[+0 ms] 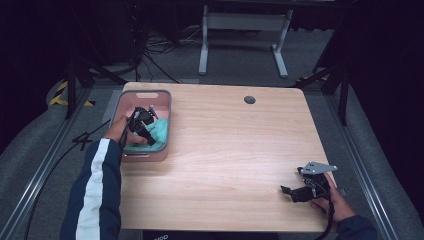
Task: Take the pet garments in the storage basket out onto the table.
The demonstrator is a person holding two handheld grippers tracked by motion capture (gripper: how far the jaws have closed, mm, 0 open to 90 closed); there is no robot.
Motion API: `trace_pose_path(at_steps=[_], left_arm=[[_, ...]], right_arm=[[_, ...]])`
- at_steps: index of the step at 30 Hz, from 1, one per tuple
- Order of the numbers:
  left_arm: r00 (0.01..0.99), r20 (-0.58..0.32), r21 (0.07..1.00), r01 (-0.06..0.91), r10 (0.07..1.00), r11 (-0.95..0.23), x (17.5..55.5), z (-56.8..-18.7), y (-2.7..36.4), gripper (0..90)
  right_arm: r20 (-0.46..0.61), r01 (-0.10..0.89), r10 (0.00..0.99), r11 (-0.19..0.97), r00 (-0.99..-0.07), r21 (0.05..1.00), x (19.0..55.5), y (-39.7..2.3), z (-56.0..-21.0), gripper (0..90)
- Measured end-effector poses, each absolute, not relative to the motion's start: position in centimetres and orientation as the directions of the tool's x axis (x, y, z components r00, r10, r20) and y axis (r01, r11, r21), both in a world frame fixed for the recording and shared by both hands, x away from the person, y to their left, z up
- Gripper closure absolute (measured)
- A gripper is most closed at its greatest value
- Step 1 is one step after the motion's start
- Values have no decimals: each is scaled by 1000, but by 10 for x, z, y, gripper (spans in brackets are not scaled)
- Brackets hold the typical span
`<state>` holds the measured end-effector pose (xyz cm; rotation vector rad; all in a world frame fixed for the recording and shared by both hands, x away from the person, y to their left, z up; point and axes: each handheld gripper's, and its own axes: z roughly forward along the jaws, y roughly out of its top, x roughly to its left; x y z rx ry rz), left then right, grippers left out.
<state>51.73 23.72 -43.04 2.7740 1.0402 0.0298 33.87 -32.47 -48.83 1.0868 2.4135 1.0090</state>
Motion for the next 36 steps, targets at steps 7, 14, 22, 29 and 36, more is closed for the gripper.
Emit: trace_pose_path(at_steps=[7,14,22,29,36], left_arm=[[757,23,219,634,653,-742,507,-427,239,679],[724,89,300,635,684,-712,497,-414,249,692],[676,124,465,607,726,-645,479,-393,263,702],[634,123,566,588,764,-579,464,-381,273,706],[604,136,663,534,785,-525,450,-366,280,707]], right_arm=[[8,530,747,465,-665,709,339,-325,-488,2],[8,530,746,466,-666,709,339,-325,-488,2],[8,530,746,465,-666,709,339,-325,-488,2],[8,530,747,465,-665,709,339,-325,-488,2],[8,530,746,465,-666,709,339,-325,-488,2]])
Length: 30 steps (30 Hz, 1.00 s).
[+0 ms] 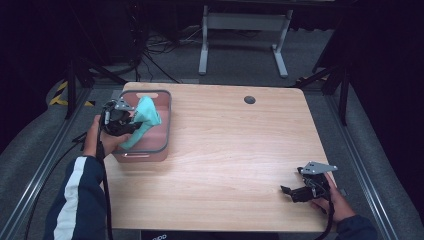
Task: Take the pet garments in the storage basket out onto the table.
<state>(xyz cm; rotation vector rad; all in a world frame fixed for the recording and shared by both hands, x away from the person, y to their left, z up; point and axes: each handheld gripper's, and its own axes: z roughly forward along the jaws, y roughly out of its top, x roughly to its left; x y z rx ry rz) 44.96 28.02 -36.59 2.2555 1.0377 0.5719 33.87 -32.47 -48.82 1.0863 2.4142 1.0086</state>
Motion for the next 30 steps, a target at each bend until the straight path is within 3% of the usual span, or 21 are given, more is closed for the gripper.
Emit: trace_pose_path(at_steps=[18,30], left_arm=[[619,161,741,439,769,-508,421,-341,278,709],[679,198,753,357,707,-553,407,-323,254,709]], right_arm=[[8,530,747,465,-665,709,339,-325,-488,2],[8,531,748,464,-664,710,339,-325,-488,2]])
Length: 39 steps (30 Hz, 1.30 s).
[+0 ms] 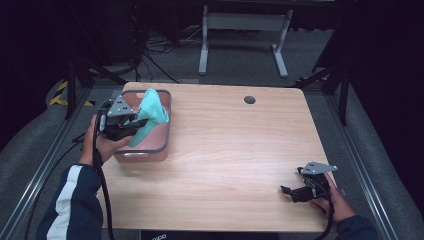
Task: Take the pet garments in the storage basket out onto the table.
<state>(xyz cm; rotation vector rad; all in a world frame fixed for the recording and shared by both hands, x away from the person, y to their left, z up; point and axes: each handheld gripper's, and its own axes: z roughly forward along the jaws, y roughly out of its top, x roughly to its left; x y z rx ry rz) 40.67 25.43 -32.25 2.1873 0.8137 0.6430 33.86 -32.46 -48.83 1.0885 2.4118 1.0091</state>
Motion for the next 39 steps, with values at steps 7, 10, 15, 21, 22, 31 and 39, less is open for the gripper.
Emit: trace_pose_path(at_steps=[7,10,15,21,22,31,39], left_arm=[[711,212,756,315,670,-574,401,-314,236,709],[734,213,763,287,645,-579,398,-310,227,709],[767,217,765,251,604,-593,396,-304,210,708],[797,232,754,214,557,-621,396,-304,188,708],[804,232,751,210,548,-626,396,-304,184,708],[842,233,734,176,486,-656,398,-308,150,708],[875,234,705,147,423,-694,400,-319,116,708]], right_arm=[[8,530,748,464,-664,710,339,-325,-488,2],[7,530,747,464,-664,709,339,-325,-488,2],[8,530,748,464,-664,709,339,-325,-488,2],[7,530,748,464,-664,710,339,-325,-488,2],[8,531,748,464,-664,709,338,-325,-488,2],[8,531,748,464,-664,709,338,-325,-488,2],[8,531,748,464,-664,709,338,-325,-488,2]])
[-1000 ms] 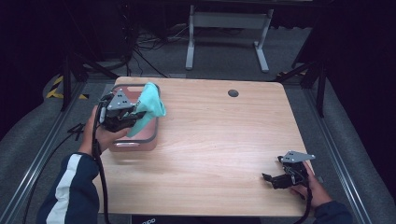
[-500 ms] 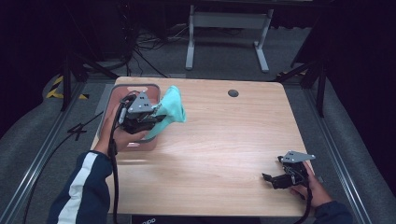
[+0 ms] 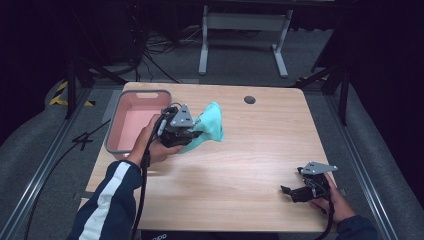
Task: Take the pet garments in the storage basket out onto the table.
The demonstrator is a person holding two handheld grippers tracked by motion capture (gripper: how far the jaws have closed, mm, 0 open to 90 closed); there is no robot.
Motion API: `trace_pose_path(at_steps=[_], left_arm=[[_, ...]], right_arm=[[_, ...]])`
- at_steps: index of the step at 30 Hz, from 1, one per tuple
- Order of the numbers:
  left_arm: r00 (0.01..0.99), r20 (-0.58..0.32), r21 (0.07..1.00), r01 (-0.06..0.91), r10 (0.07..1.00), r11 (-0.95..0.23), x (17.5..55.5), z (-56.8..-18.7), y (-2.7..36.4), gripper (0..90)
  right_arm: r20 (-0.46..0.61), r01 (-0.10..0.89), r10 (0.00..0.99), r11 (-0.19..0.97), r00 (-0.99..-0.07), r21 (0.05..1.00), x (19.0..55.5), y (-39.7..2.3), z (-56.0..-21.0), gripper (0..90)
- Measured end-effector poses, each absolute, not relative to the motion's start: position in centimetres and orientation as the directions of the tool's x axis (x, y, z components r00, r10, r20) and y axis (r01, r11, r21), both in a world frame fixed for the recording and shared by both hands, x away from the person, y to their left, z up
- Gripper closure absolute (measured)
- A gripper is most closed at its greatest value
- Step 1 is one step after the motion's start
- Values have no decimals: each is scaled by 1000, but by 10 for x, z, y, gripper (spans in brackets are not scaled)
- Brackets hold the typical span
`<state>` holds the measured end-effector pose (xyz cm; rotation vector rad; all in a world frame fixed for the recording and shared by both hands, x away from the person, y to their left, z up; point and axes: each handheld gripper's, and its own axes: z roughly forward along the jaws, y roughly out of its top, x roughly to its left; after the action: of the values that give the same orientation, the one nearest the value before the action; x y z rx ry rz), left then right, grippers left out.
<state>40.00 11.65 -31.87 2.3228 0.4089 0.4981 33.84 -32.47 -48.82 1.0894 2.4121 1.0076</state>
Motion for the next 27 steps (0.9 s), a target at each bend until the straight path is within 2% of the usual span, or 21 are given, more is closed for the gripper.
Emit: trace_pose_path(at_steps=[13,27], left_arm=[[910,227,660,119,347,-742,403,-336,78,707],[932,158,608,169,327,-776,412,-381,58,702]], right_arm=[[8,531,748,464,-664,709,338,-325,-488,2],[8,531,748,463,-663,709,338,-325,-488,2]])
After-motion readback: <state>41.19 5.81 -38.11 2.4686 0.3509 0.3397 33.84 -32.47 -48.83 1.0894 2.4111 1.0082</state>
